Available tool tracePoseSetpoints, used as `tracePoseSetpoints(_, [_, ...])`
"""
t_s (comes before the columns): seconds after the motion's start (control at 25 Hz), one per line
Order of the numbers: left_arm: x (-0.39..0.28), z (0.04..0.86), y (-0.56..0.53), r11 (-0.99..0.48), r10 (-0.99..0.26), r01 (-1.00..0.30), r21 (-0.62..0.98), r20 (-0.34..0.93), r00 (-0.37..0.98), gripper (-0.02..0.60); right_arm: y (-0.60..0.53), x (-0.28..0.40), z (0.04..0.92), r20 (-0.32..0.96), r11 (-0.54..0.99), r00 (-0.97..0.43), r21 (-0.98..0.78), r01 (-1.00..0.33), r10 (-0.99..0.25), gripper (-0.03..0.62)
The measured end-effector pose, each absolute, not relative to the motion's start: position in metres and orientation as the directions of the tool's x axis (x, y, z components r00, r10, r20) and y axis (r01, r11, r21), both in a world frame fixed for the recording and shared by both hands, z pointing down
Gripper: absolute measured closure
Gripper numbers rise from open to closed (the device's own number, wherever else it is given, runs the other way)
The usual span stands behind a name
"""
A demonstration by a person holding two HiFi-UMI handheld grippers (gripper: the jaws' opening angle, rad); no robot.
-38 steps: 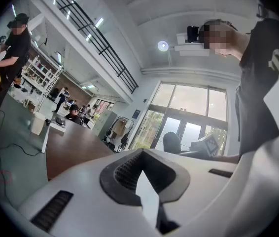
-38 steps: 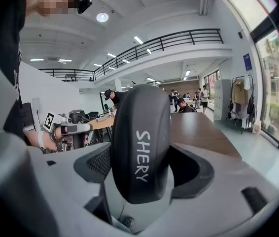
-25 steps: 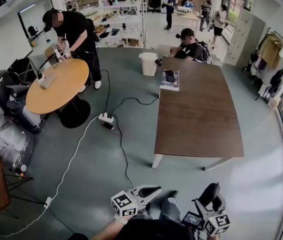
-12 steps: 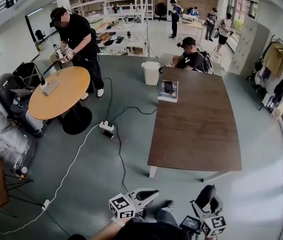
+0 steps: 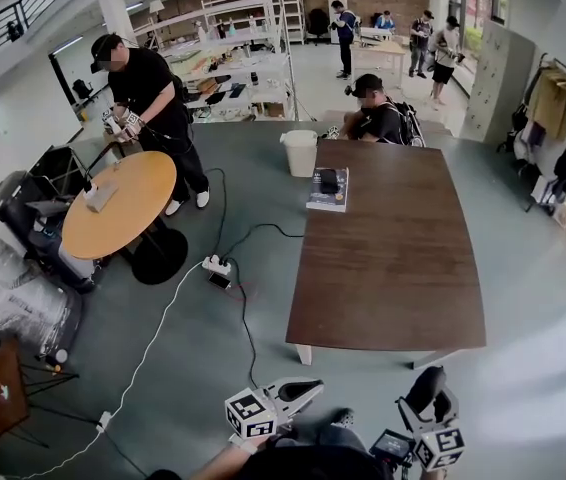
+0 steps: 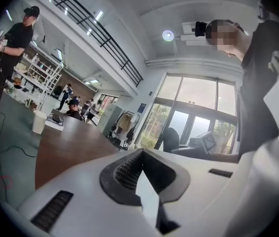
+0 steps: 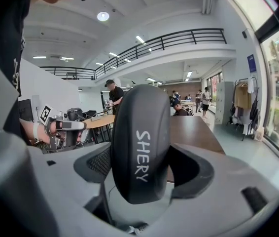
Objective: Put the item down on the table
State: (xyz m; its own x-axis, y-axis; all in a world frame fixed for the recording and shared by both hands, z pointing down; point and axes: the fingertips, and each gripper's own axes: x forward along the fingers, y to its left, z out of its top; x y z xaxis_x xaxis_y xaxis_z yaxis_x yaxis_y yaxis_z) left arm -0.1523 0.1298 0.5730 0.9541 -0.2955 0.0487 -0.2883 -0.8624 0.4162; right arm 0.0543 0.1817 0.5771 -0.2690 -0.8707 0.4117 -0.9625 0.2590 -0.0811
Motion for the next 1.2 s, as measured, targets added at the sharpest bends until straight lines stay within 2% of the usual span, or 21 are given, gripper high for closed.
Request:
tracePoseSetpoints(0.6, [-0.082,0.572,0.115,-0.849,-0.332,-0.34,0.405,0.093,0.939,0.575,0.155,0.135,0.592,0.413,0.274,-0.295,-0.109,-0.955,-0.862,0.252])
tracePoseSetpoints(0.84, [-0.075,0.576,0.12,-0.826,-0.372,-0.377,0.419,0.097,0.923,0.575,0.148,0.143,0.589,0.394,0.322,-0.341,-0.114,-0.94,-0.854,0.252])
tracePoseSetpoints(1.2, [-0.06,0.575,0.132,-0.835,-0.352,-0.358,0.418,0.095,0.931,0.575,0.162,0.152,0.594,0.379,0.309,-0.335,-0.13,-0.942,-0.863,0.252])
